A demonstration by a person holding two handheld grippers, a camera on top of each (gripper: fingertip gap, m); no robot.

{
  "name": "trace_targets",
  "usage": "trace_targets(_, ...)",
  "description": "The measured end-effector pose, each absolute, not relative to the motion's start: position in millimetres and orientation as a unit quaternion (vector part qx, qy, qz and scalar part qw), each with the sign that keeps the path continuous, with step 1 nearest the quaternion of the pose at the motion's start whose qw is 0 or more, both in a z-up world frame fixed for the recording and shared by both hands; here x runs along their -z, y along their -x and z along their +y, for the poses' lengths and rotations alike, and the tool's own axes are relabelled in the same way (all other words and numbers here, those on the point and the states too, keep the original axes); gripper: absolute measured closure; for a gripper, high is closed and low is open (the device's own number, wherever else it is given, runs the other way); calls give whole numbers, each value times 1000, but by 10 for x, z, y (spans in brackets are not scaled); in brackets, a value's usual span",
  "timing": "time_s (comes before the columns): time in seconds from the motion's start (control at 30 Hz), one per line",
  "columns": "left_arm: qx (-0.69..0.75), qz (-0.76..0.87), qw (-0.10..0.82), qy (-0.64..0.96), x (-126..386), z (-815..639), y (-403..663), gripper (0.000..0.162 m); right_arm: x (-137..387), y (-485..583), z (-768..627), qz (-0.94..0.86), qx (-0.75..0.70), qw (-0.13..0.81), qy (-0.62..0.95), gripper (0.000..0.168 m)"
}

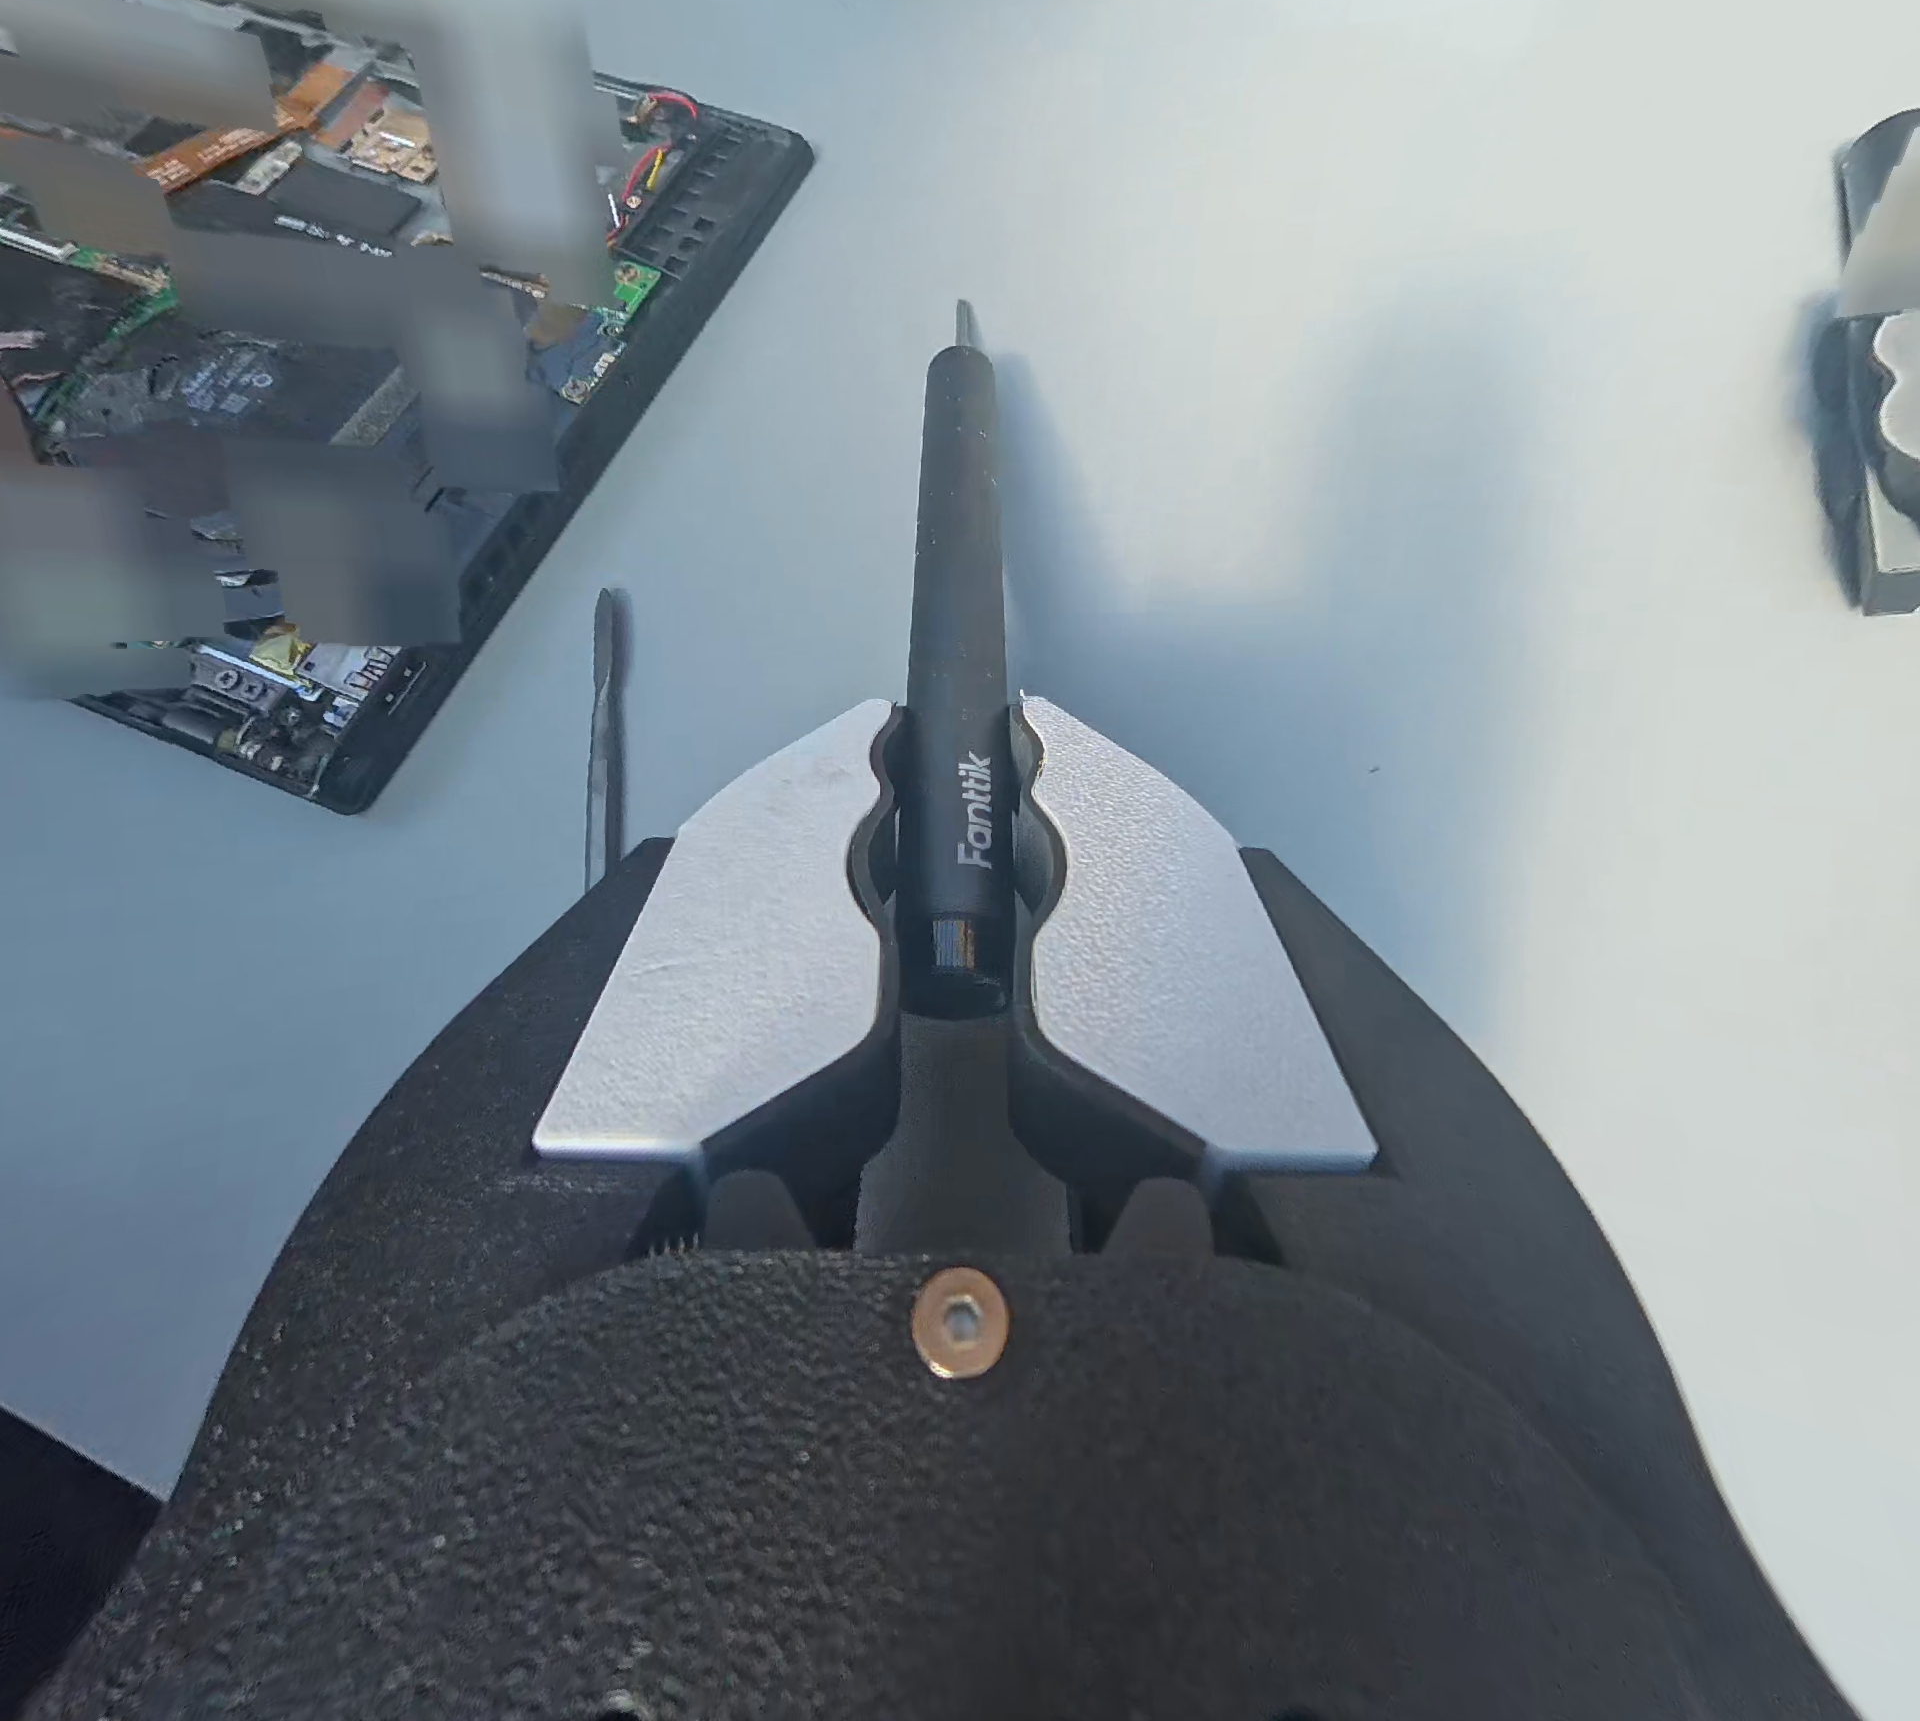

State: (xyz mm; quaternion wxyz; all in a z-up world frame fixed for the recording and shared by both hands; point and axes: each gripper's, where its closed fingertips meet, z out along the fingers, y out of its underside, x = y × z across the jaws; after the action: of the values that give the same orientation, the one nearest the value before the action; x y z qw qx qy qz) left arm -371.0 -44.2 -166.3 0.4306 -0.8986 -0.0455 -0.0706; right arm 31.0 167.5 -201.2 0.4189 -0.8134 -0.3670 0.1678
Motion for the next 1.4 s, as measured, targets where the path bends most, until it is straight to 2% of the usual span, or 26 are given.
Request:
trace_targets(0.2, 64, -39, 435, 897, 1612, -397, 3793, 103, 2255, -450, 1596, -455, -77, 301, 835, 151)
trace_targets(0.33, 69, -41, 440, 894, 1604, -368, 3815, 103, 2274, -435, 1562, -473, -67, 243, 844, 151)
trace_targets(0.47, 79, -44, 441, 893, 1640, -385, 3811, 103, 2285, -433, 1562, -460, -84, 209, 859, 150)
trace_targets(0.63, 87, -46, 438, 894, 1677, -441, 3840, 103, 2291, -434, 1546, -449, -94, 181, 870, 133)
trace_targets(0.77, 85, -49, 441, 892, 1656, -468, 3911, 103, 2292, -429, 1549, -446, -92, 180, 872, 133)
trace_targets(0.9, 82, -50, 449, 888, 1605, -489, 3952, 103, 2289, -428, 1552, -436, -87, 206, 872, 128)
trace_targets(1.0, 76, -51, 452, 887, 1580, -503, 3958, 104, 2234, -491, 1559, -417, -64, 233, 876, 116)
trace_targets(1.13, 31, -95, 444, 891, 1574, -524, 4111, 100, 1840, -231, 1481, -353, -135, 322, 868, 101)
trace_targets(1.23, 17, -123, 453, 883, 1514, -467, 4134, 100, 1412, 58, 1417, -295, -192, 418, 838, 105)
trace_targets(1.3, 7, -124, 474, 872, 1405, -421, 4095, 102, 1211, 183, 1359, -275, -185, 475, 815, 119)
trace_targets(1.4, -8, -110, 501, 858, 1254, -385, 4009, 107, 1156, 416, 1180, -304, -167, 496, 796, 129)
